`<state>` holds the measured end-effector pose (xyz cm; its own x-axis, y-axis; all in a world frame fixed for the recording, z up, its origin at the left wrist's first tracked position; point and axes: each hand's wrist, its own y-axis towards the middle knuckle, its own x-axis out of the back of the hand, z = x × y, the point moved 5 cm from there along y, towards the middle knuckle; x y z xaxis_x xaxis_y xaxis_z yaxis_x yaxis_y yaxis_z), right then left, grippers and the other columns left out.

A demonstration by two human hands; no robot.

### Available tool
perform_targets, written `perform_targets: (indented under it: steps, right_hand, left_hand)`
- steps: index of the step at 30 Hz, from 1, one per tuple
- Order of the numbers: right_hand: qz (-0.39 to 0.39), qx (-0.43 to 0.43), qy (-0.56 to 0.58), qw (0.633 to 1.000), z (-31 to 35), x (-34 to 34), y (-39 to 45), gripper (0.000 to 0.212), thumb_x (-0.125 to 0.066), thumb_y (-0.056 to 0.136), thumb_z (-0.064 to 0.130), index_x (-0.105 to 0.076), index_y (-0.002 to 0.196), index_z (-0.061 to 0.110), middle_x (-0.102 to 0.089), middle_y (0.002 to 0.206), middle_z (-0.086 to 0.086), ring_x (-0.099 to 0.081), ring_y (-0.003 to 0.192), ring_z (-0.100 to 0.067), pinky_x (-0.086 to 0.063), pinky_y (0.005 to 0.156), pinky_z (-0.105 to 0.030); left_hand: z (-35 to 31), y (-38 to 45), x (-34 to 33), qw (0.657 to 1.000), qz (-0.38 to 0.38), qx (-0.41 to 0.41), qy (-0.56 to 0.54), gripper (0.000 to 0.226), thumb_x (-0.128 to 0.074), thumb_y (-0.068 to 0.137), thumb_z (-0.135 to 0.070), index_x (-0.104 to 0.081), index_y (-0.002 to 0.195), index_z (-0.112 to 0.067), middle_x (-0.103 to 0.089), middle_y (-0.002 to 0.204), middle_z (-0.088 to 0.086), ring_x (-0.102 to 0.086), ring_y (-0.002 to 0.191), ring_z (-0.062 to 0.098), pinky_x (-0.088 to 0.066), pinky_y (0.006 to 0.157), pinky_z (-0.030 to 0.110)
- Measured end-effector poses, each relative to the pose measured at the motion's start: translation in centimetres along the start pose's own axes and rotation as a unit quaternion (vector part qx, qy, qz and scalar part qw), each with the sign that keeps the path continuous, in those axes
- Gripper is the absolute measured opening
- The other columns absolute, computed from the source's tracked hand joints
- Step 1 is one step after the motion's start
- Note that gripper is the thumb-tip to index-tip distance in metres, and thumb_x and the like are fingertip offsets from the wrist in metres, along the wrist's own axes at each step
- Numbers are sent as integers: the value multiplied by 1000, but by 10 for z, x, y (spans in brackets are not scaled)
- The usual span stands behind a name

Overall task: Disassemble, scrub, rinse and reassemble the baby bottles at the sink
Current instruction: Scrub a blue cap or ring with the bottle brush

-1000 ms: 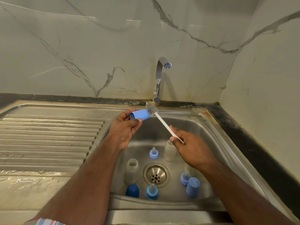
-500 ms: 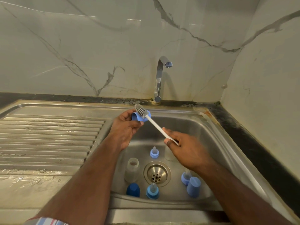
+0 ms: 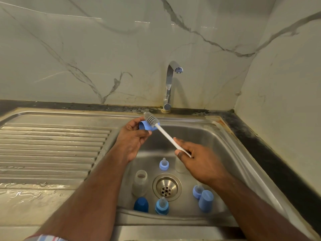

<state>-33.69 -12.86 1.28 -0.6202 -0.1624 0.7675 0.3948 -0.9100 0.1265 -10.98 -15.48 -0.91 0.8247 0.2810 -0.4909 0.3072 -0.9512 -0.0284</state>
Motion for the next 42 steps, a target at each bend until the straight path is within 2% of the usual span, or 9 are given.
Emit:
perform_targets:
  steps: [7,11,16,20,26,32,36,39,42]
  right_hand:
    - [-18,-14,2,1000,-4,6,7,48,-51,102,39,-43,149,39,-57,140,16,-56,98,2,-37,74,-7]
    - [9,14,-3,1000,7,-2,0,45,-51,102,41,-44,146,44,-59,131,24,-57,88,6,-38,68,3]
    - [-21,-24,-11,999,-6,9,6,47,-49,103,40,-42,149,39,-61,135,12,-58,90,-1,-43,75,-16]
    - [5,4,-4,1000,5,0,-1,45,-50,102,43,-43,146,46,-61,131,21,-59,85,4,-41,67,-2]
    - [-21,-25,-8,999,-5,7,6,47,-50,102,40,-42,149,40,-62,134,13,-59,88,0,-39,69,-7]
    - [6,6,-1,1000,3,-3,1,44,-50,102,41,-46,146,43,-62,131,19,-62,97,-3,-39,68,-2]
    - [-19,-26,-6,999,-7,7,6,47,-50,102,41,-43,148,40,-62,133,15,-61,86,0,-40,65,-4]
    - [-6,-5,18,1000,0,2,-1,44,-50,102,42,-44,146,44,-63,122,20,-59,80,7,-41,62,-4]
    - [5,6,10,1000,4,-3,0,43,-51,102,40,-46,145,45,-63,126,20,-61,90,3,-40,65,-1]
  left_hand:
    - [0,-2,0,1000,-5,11,1,49,-59,84,24,-67,120,-8,-68,121,11,-68,108,24,-62,84,29]
    - [1,-2,0,1000,2,9,-11,52,-59,84,24,-61,127,-4,-72,120,15,-73,105,27,-61,90,36]
    - [0,-3,0,1000,-3,15,-12,50,-59,83,26,-65,121,-7,-64,126,14,-67,111,30,-62,86,35]
    - [0,-2,-1,1000,3,13,-16,50,-57,84,26,-63,121,-8,-70,121,13,-73,101,25,-62,82,32]
    - [0,-3,-1,1000,0,22,-3,53,-60,83,26,-63,127,-4,-62,129,15,-68,112,31,-63,82,33]
    - [0,-3,-1,1000,-2,20,-20,51,-58,84,25,-60,128,-2,-71,121,19,-74,99,26,-62,83,31]
    - [-3,-5,-3,1000,-14,24,-12,44,-65,85,18,-67,120,-9,-65,119,17,-72,100,26,-62,85,32]
    - [-3,-5,-4,1000,-10,20,-17,45,-62,86,20,-66,118,-11,-69,118,19,-73,98,25,-62,85,32]
    - [-2,-3,-2,1000,-1,12,-20,48,-58,86,23,-63,120,-11,-69,122,20,-73,97,24,-61,88,33]
